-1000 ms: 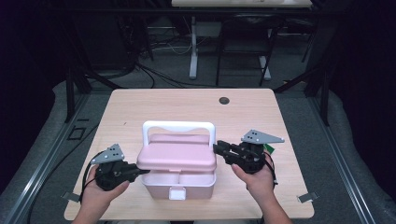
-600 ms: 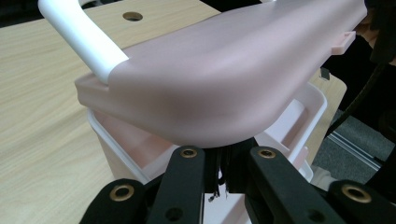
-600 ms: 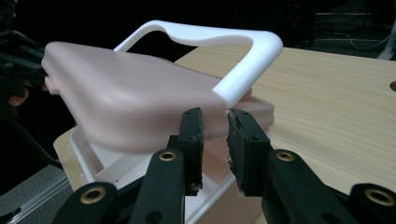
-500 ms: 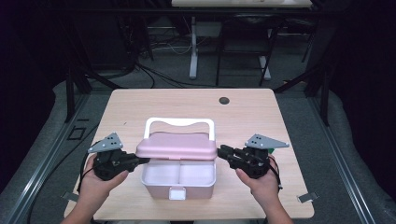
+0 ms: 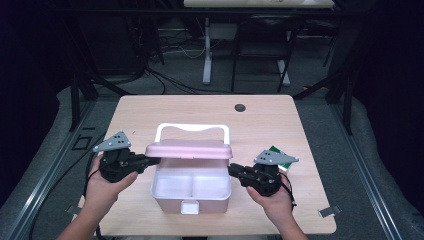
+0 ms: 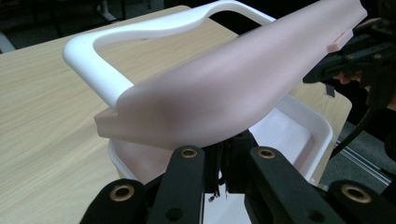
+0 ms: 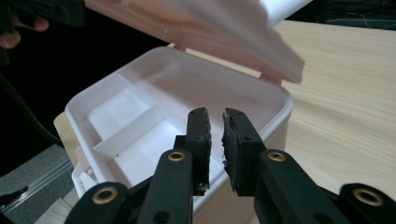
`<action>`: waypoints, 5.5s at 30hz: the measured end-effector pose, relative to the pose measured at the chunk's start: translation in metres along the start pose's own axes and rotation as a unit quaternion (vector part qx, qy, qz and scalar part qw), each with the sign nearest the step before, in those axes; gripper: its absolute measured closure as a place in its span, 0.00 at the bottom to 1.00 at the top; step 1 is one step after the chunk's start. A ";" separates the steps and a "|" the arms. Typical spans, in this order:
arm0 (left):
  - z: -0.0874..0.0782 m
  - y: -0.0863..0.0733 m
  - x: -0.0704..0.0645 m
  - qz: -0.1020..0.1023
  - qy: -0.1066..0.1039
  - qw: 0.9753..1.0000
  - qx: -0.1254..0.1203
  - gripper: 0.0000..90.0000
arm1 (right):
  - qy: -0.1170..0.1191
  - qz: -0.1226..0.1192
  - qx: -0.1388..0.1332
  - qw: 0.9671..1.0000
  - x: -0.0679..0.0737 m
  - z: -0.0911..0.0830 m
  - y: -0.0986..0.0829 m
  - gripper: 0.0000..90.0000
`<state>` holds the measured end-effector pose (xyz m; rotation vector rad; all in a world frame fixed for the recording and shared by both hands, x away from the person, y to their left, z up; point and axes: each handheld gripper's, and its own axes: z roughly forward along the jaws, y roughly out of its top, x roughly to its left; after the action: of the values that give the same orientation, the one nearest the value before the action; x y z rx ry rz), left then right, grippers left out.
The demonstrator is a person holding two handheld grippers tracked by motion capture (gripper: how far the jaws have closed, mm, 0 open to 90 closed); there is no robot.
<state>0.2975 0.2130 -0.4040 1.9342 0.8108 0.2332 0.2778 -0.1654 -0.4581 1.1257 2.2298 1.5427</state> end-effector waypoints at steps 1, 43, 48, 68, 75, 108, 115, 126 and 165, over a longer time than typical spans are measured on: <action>0.000 0.001 0.000 -0.002 0.001 1.000 -0.001 0.97 | 0.003 -0.001 0.003 1.000 0.000 0.001 -0.001 0.91; 0.008 0.032 0.017 -0.017 0.020 1.000 -0.006 0.97 | 0.035 -0.053 0.076 0.995 0.030 0.029 -0.027 1.00; 0.009 0.035 0.020 -0.020 0.024 1.000 -0.004 0.97 | 0.036 -0.056 0.081 0.994 0.033 0.031 -0.028 1.00; 0.026 0.054 0.036 -0.033 0.043 0.998 0.015 0.96 | 0.043 -0.069 0.090 0.993 0.029 0.031 -0.027 1.00; 0.034 0.058 0.042 -0.033 0.056 0.998 0.024 0.95 | 0.048 -0.066 0.096 0.992 0.028 0.032 -0.026 1.00; 0.059 0.046 0.071 -0.065 0.085 0.993 0.050 0.78 | 0.048 -0.066 0.086 0.993 0.028 0.031 -0.028 1.00; 0.054 0.046 0.068 -0.055 0.078 0.994 0.055 0.75 | 0.052 -0.065 0.086 0.993 0.027 0.031 -0.028 1.00; 0.035 0.064 0.055 -0.001 0.081 0.993 0.086 0.75 | 0.054 -0.059 0.085 0.993 0.026 0.031 -0.028 1.00; 0.061 0.078 0.011 0.228 -0.030 0.924 0.306 0.81 | 0.057 -0.051 0.066 0.995 0.027 0.017 -0.018 0.91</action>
<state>0.3692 0.1536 -0.3700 2.7030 0.3962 0.2085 0.2605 -0.1379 -0.4751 0.9632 2.4540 1.4731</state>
